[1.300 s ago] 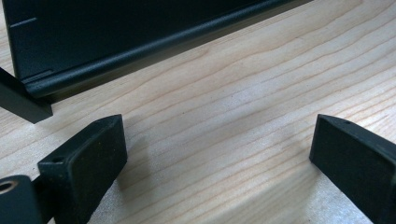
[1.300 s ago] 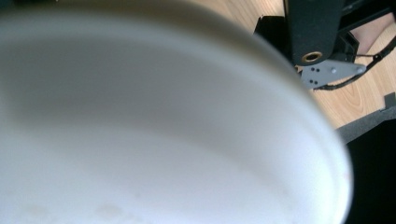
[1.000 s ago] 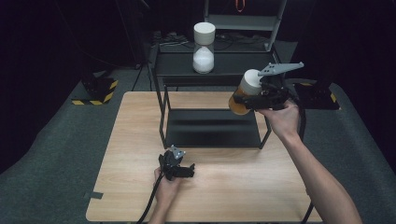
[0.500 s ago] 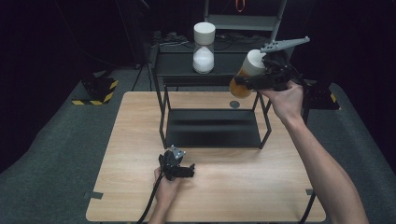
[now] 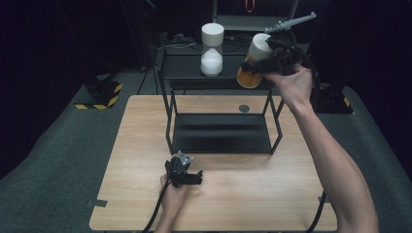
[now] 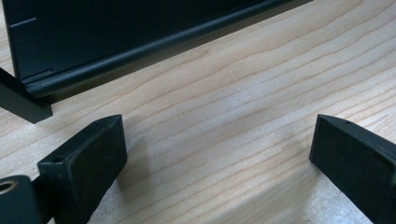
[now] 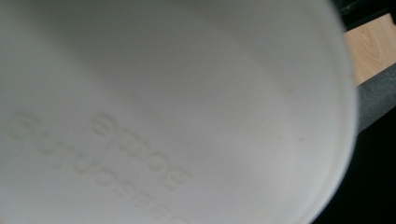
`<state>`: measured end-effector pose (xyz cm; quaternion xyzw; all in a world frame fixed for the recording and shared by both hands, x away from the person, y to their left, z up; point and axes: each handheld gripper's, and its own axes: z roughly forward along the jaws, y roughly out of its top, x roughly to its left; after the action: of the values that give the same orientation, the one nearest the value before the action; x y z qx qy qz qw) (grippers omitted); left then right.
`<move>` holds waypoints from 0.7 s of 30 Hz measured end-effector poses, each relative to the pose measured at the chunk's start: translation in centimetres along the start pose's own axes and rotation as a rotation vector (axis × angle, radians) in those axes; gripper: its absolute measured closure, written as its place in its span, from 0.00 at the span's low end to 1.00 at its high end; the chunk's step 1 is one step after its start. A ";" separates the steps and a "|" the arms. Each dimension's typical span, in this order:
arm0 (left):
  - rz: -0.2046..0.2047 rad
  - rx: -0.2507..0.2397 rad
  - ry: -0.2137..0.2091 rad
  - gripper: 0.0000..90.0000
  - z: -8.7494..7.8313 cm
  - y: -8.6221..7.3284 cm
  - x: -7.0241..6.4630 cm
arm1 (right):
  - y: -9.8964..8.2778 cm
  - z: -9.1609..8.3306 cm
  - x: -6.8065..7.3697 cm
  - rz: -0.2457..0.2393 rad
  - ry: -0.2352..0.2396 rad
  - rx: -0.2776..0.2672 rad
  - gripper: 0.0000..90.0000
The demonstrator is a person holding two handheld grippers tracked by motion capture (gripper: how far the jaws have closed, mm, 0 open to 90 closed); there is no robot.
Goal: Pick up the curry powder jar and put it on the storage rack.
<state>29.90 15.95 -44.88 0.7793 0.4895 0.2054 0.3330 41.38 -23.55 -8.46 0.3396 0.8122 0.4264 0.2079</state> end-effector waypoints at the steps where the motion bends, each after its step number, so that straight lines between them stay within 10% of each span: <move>1: -0.001 -0.001 0.000 0.04 0.0 0.0 0.0 | 0.5 0.2 0.2 -0.001 -0.015 0.013 0.35; 21: -0.001 -0.002 -0.001 0.04 0.0 0.0 0.0 | 6.4 5.9 1.4 0.074 -0.159 0.151 0.35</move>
<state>29.90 15.96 -44.90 0.7790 0.4894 0.2054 0.3339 46.51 -16.72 -6.45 0.4168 0.8099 0.3430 0.2296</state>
